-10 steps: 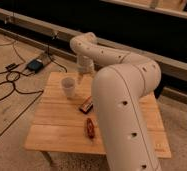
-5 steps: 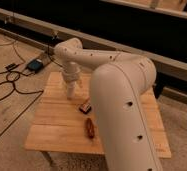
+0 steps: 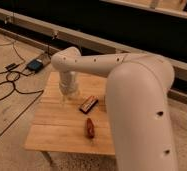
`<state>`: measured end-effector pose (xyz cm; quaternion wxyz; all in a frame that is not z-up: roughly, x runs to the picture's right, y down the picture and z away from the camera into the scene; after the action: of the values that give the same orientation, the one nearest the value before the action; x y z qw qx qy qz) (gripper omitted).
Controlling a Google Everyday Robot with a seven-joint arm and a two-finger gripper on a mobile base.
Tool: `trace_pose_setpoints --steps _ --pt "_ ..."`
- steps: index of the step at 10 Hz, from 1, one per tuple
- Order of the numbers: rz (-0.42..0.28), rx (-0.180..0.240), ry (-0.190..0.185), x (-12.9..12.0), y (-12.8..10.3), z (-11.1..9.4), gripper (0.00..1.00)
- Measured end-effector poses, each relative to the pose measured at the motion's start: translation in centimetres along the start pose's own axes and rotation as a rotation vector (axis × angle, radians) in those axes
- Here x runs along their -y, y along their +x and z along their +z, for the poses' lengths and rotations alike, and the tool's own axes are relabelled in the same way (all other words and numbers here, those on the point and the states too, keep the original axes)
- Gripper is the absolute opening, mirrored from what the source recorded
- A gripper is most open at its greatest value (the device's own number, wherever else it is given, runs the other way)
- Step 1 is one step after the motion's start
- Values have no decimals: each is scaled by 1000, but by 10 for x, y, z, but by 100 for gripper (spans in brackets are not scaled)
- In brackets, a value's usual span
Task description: Move the arm in a circular motion
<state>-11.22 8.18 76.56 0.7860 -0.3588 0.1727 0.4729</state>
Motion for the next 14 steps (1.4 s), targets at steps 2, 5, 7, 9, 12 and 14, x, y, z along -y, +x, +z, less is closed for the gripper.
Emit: trace_pose_setpoints --steps 2,5,7,9,12,14 --pt "55 -4 -11 1 36 -1 65" --pt "204 25 -8 27 86 -8 65" --pt "319 57 10 57 116 -16 65" --pt "464 95 46 107 149 -28 65" --pt "640 131 107 186 170 -51 65" --pt "737 125 139 229 163 -64 65"
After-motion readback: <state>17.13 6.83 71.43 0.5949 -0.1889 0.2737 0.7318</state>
